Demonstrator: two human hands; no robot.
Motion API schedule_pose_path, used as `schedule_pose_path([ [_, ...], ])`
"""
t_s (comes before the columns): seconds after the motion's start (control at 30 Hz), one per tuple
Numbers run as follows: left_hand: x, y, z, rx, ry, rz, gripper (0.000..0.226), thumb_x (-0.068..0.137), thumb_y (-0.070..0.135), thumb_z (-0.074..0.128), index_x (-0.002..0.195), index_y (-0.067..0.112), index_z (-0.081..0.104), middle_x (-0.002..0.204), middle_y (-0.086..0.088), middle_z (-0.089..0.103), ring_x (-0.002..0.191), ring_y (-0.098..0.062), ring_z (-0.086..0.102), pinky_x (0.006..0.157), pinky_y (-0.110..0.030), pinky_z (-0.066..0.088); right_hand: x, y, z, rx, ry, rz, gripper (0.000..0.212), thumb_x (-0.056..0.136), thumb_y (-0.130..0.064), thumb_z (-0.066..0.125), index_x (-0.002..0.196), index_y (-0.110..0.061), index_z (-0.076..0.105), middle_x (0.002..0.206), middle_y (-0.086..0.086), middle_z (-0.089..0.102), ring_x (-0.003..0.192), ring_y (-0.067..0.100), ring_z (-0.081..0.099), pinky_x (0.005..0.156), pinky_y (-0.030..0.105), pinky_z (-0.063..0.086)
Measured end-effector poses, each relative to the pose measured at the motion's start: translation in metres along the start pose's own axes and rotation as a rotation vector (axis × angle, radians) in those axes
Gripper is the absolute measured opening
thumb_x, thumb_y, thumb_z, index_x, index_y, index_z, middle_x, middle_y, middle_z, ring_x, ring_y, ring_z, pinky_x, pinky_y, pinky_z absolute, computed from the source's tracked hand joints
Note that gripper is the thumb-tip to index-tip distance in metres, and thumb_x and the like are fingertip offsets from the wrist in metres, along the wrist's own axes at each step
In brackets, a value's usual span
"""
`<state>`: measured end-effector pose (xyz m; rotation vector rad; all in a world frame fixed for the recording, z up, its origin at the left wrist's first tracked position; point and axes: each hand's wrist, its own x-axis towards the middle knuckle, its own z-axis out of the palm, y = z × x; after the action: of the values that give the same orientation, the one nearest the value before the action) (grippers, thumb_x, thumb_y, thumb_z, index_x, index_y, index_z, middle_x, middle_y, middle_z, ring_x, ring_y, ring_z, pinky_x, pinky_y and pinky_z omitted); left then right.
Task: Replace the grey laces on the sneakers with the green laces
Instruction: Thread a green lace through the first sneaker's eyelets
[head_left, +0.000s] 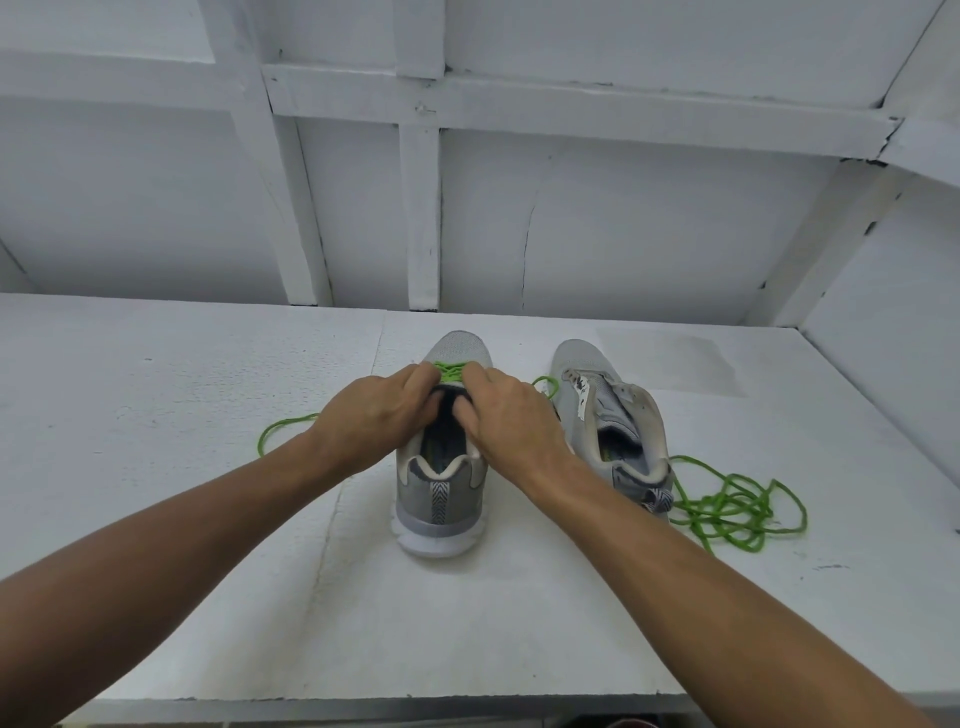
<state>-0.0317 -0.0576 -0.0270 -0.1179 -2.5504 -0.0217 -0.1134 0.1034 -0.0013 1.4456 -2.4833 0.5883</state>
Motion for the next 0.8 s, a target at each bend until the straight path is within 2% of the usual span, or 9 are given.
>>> schedule_pose_path([
  [0.07, 0.000, 0.002, -0.001, -0.005, 0.006, -0.021, 0.036, 0.103, 0.041, 0.023, 0.089, 0.014, 0.042, 0.066, -0.004, 0.055, 0.040, -0.017, 0.027, 0.036, -0.026, 0.022, 0.000, 0.000, 0.000, 0.000, 0.008, -0.007, 0.018, 0.099, -0.024, 0.043, 0.107, -0.010, 0.049, 0.095, 0.009, 0.057, 0.077, 0.034, 0.057, 0.058, 0.033, 0.028],
  [0.13, -0.001, 0.001, -0.005, 0.015, 0.019, -0.031, 0.031, 0.100, 0.039, 0.032, 0.087, 0.013, 0.043, 0.067, -0.003, 0.055, 0.043, -0.016, 0.025, 0.037, -0.025, 0.021, 0.000, -0.001, 0.002, -0.006, 0.009, 0.010, 0.019, 0.099, -0.029, 0.044, 0.106, -0.012, 0.046, 0.096, 0.007, 0.056, 0.077, 0.033, 0.057, 0.057, 0.033, 0.030],
  [0.23, -0.001, 0.001, -0.007, 0.051, 0.045, -0.044, 0.031, 0.093, 0.036, 0.040, 0.084, 0.010, 0.052, 0.070, -0.003, 0.056, 0.046, -0.021, 0.041, 0.037, -0.029, 0.029, -0.002, -0.002, 0.001, 0.024, 0.000, 0.095, 0.030, 0.095, -0.042, 0.050, 0.104, -0.014, 0.042, 0.098, 0.006, 0.057, 0.082, 0.031, 0.057, 0.060, 0.037, 0.039],
  [0.4, -0.009, -0.003, -0.008, 0.106, 0.060, -0.095, 0.040, 0.089, 0.048, 0.047, 0.087, 0.009, 0.056, 0.080, -0.004, 0.056, 0.069, -0.025, 0.049, 0.058, -0.036, 0.042, -0.003, 0.007, -0.011, 0.336, -0.170, 0.472, 0.041, 0.090, -0.058, 0.048, 0.108, -0.022, 0.042, 0.099, 0.006, 0.063, 0.092, 0.028, 0.058, 0.071, 0.035, 0.042],
  [0.5, -0.014, 0.006, -0.012, 0.050, 0.050, -0.343, 0.047, 0.089, 0.060, 0.048, 0.076, 0.015, 0.051, 0.073, 0.003, 0.050, 0.067, -0.020, 0.044, 0.056, -0.031, 0.035, 0.000, 0.017, -0.016, 0.436, -0.221, 0.550, 0.038, 0.099, -0.049, 0.029, 0.098, -0.019, 0.053, 0.099, 0.010, 0.067, 0.096, 0.032, 0.063, 0.086, 0.042, 0.049],
  [0.57, -0.016, 0.014, -0.017, -0.112, -0.074, -0.617, 0.059, 0.089, 0.068, 0.034, 0.068, 0.016, 0.050, 0.065, 0.004, 0.053, 0.063, -0.017, 0.047, 0.054, -0.032, 0.034, 0.003, 0.023, -0.017, 0.505, -0.278, 0.614, 0.042, 0.100, -0.036, 0.027, 0.096, -0.010, 0.059, 0.095, 0.012, 0.069, 0.089, 0.030, 0.068, 0.087, 0.046, 0.052],
  [0.67, -0.016, 0.017, -0.016, -0.364, -0.252, -0.900, 0.079, 0.090, 0.069, 0.017, 0.085, 0.009, 0.068, 0.084, -0.001, 0.069, 0.081, -0.025, 0.062, 0.076, -0.038, 0.048, 0.010, 0.033, -0.009, 0.534, -0.257, 0.678, 0.043, 0.096, -0.036, 0.035, 0.097, -0.004, 0.064, 0.095, 0.013, 0.069, 0.089, 0.031, 0.068, 0.086, 0.049, 0.054],
  [0.73, -0.010, 0.010, -0.014, -0.682, -0.264, -1.091, 0.067, 0.097, 0.062, 0.028, 0.103, 0.008, 0.068, 0.102, -0.002, 0.070, 0.094, -0.026, 0.064, 0.086, -0.039, 0.050, 0.017, 0.036, -0.006, 0.598, -0.173, 0.706, 0.039, 0.093, -0.034, 0.042, 0.100, 0.000, 0.060, 0.098, 0.017, 0.068, 0.083, 0.028, 0.068, 0.081, 0.046, 0.056],
  [0.8, 0.002, 0.003, -0.014, -1.058, -0.210, -1.262, 0.046, 0.099, 0.049, 0.044, 0.106, 0.010, 0.066, 0.110, -0.005, 0.070, 0.101, -0.025, 0.065, 0.089, -0.040, 0.051, 0.026, 0.037, -0.008, 0.702, -0.103, 0.739, 0.027, 0.094, -0.024, 0.048, 0.111, -0.004, 0.052, 0.103, 0.018, 0.066, 0.074, 0.021, 0.066, 0.079, 0.044, 0.057],
])
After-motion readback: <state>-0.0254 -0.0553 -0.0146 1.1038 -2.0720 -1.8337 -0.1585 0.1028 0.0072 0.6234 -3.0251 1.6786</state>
